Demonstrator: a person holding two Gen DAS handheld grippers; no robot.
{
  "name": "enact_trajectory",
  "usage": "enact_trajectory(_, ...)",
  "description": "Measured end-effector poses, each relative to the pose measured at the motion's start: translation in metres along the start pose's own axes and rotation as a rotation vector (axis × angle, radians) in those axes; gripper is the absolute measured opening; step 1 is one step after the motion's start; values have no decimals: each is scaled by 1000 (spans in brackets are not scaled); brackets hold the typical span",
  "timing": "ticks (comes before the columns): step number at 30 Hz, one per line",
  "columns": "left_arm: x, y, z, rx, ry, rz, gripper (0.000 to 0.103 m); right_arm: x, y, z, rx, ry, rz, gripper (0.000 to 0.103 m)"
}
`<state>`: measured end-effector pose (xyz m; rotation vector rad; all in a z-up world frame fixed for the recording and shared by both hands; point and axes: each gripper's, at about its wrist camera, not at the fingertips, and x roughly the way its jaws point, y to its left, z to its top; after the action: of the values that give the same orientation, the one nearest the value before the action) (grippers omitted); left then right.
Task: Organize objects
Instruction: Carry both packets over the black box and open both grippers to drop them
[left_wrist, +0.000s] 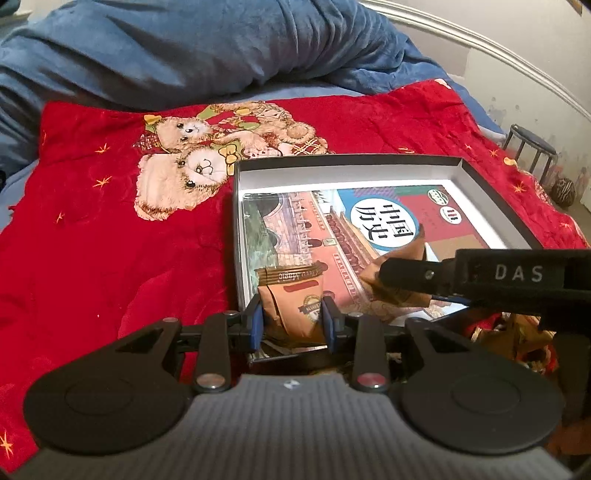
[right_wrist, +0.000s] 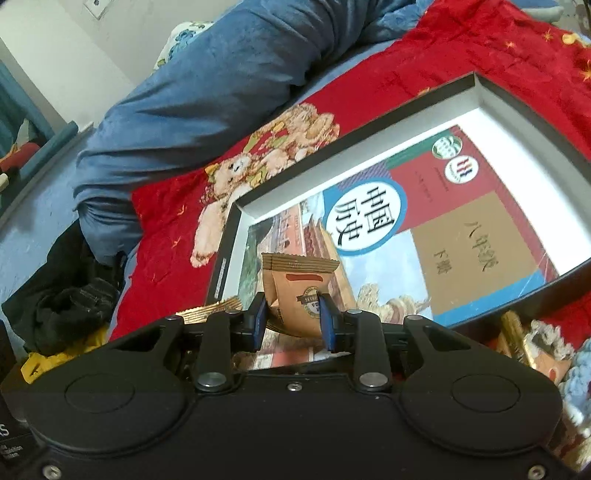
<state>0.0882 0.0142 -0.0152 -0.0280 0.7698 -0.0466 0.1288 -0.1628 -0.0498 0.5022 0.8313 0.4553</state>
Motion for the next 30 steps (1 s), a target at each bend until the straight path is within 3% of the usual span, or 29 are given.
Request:
enact_trajectory(12,2,-1,-1,6,-3,7,37,2,7,-6,-54,-24,-12,29)
enact_trajectory(16,1,1,2,-24,5,-35,38,3,11,-7,-83,-29,-13,29)
enact_trajectory(30,-4,-9,-7,41,-42,46,40,2,9,-8,-69,-30,13,29)
